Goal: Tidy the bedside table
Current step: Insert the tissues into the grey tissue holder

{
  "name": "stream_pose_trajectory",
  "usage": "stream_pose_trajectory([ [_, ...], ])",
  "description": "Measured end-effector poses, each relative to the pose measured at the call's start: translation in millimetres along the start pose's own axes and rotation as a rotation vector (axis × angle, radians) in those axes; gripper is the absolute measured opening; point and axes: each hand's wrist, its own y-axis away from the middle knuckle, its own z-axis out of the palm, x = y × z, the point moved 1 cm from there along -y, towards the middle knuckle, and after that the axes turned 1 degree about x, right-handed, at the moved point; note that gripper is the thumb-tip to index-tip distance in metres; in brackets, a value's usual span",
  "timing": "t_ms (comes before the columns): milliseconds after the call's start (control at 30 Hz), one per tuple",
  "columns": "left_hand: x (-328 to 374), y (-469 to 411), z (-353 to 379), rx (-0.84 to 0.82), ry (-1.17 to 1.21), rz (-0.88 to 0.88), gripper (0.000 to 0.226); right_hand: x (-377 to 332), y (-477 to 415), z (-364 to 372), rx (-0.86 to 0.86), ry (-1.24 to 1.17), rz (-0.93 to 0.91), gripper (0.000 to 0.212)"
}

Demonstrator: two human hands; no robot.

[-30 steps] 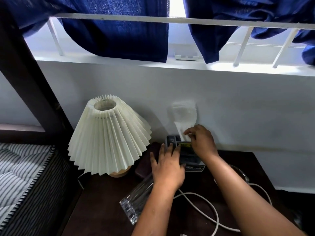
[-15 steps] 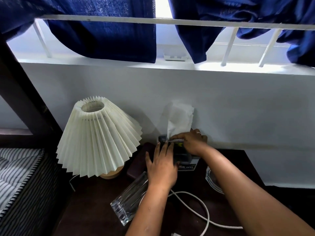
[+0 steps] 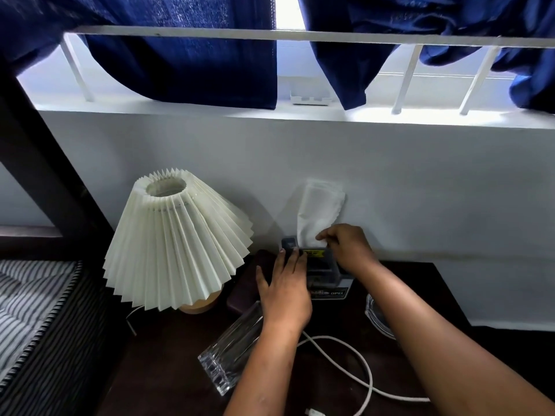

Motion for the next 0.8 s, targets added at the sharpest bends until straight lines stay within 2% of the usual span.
stream_pose_trajectory([
  [167,-0.7,-1.1,0.8,-0.003,0.003,-0.004,0.066,-5.5,1.1,-5.7,-0.052,0.275,0.05,0.036],
  [267,-0.7,-1.2,0.2,-0.011,0.018,-0.007,0.065,-5.4,0.3,-5.6,-0.032,0.146,0.087,0.04],
  [333,-0.8,-0.9,-0.4,-0.014,0.026,-0.006,0.064,-4.9,-1.3,-4.8,0.049,0.027,0.057,0.044],
  [433,-0.9,-1.0,-0.4,-0.012,0.035,-0.006,0.063,-6.0,-1.8,-8.5,0.19,-0.286,0.035,0.043],
  [533,-1.0,-1.4,0.0,-0.014,0.035,-0.009,0.063,-8.8,-3.4,-10.8,0.114,-0.434,0.01,0.045],
  [667,-1.5,-2.6,1.6,-0.017,0.03,-0.01,0.065,-9.5,-4.9,-5.7,-0.093,-0.343,0.007,0.054],
  [800,-1.8,-2.2,2.2,-0.024,0.018,-0.009,0.065,-8.8,-4.2,-1.7,-0.14,-0.077,0.041,0.055],
])
